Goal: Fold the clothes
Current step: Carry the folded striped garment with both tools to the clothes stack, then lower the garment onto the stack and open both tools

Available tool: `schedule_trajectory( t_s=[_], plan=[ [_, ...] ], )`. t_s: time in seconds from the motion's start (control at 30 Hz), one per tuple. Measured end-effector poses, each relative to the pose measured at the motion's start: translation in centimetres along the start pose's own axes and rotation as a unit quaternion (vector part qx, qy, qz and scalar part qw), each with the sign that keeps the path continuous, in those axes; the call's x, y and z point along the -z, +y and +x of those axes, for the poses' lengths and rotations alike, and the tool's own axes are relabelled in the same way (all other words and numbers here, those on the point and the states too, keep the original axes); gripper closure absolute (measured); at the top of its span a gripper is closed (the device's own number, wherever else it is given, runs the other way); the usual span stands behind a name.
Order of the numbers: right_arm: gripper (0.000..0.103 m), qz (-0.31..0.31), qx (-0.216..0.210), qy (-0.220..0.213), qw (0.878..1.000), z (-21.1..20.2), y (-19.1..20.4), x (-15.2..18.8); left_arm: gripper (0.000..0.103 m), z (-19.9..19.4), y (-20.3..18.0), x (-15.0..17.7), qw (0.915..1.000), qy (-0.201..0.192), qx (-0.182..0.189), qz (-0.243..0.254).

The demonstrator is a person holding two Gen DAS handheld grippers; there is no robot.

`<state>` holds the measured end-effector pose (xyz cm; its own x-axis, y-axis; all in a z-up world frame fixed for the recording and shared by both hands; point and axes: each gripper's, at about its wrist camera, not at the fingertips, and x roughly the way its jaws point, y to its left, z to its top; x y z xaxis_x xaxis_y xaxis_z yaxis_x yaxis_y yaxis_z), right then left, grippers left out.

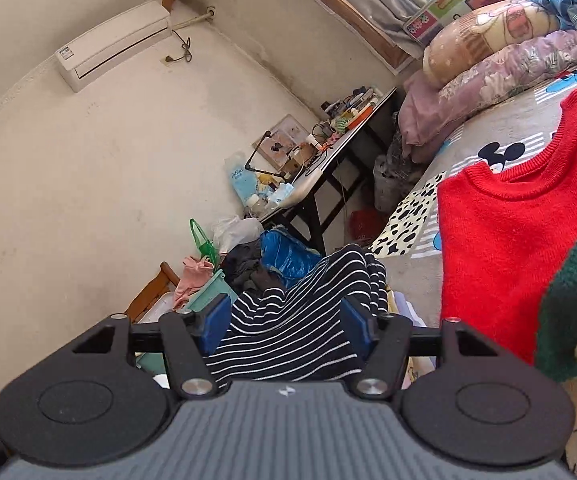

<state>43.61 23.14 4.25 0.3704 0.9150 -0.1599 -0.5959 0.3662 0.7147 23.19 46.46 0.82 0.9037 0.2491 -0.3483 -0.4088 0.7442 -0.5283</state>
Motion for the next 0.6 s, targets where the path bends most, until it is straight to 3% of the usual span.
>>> schedule_trajectory(
  t_s=[0.1, 0.23, 0.37, 0.5, 0.6],
  plan=[
    [0.04, -0.015, 0.018, 0.013, 1.0, -1.0, 1.1, 0.4, 0.039, -0.5, -0.6, 0.0, 1.0, 0.004, 0.006, 0.007],
    [0.028, -0.035, 0.042, 0.031, 0.998, -2.4, 2.5, 0.9, 0.035, -1.9, -1.4, 0.3, 0.9997, 0.017, 0.01, 0.01],
    [0.023, -0.062, 0.067, 0.05, 0.995, -4.6, 5.1, 2.1, 0.025, -3.9, -2.3, 1.7, 0.9982, 0.031, 0.0, 0.051],
    [0.005, -0.067, 0.097, 0.068, 0.991, -7.1, 7.4, 3.7, 0.015, -5.6, -3.0, 3.3, 0.9949, 0.051, -0.011, 0.086],
    [0.0, -0.083, 0.111, 0.074, 0.988, -8.9, 9.1, 4.7, 0.015, -6.9, -3.9, 4.1, 0.9911, 0.048, -0.039, 0.118]
  ],
)
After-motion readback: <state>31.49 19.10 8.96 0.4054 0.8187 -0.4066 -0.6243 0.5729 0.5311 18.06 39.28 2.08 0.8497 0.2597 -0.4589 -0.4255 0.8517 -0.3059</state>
